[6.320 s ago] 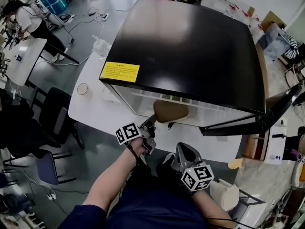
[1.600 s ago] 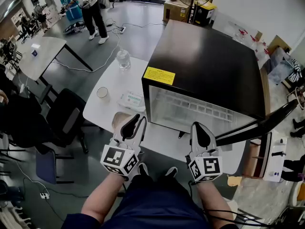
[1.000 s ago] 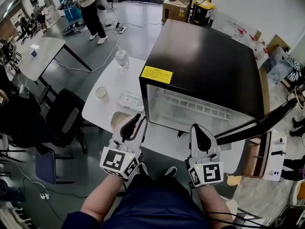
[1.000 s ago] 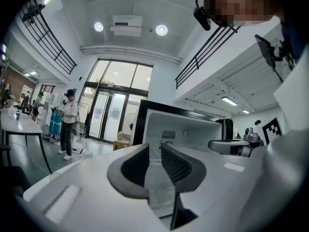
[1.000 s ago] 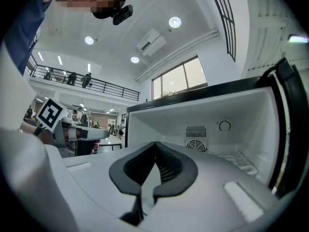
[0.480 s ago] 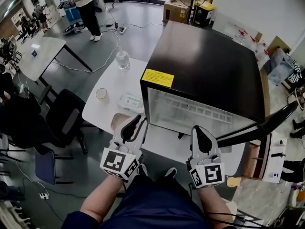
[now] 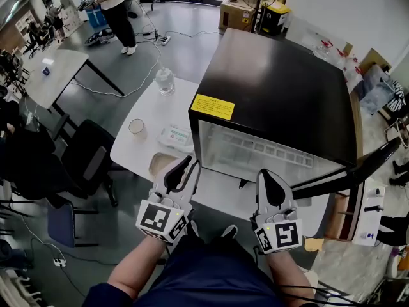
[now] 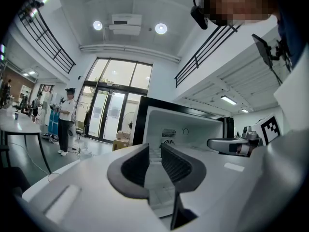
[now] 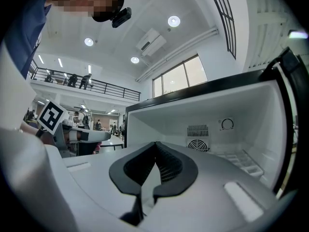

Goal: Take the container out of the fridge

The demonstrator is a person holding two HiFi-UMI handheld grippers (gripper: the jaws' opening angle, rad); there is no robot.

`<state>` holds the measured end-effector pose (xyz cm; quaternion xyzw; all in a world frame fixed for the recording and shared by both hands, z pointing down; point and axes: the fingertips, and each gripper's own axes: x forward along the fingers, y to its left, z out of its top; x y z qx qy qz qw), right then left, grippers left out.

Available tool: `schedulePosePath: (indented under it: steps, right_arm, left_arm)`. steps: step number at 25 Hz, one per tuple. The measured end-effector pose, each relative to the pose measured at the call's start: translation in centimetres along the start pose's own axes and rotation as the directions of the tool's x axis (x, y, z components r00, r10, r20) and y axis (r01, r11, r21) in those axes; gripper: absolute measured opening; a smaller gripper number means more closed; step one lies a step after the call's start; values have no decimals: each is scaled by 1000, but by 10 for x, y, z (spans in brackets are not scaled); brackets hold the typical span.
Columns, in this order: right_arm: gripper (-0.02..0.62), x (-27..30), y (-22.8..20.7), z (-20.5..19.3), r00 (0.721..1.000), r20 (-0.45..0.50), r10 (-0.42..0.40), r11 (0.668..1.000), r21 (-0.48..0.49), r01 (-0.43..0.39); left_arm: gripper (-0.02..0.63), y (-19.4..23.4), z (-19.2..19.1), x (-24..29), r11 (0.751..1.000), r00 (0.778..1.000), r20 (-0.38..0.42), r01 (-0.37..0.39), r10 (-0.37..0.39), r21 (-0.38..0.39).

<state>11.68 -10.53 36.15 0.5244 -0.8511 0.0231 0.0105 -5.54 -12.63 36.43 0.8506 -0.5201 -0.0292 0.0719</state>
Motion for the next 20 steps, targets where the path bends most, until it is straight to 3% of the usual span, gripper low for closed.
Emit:
schedulePosePath:
  steps: [20]
  right_arm:
    - [6, 11, 8, -2, 1000, 3, -25, 1000, -4, 25]
  left_arm:
    - [80, 36, -21, -4, 1000, 999, -44, -19, 19, -5]
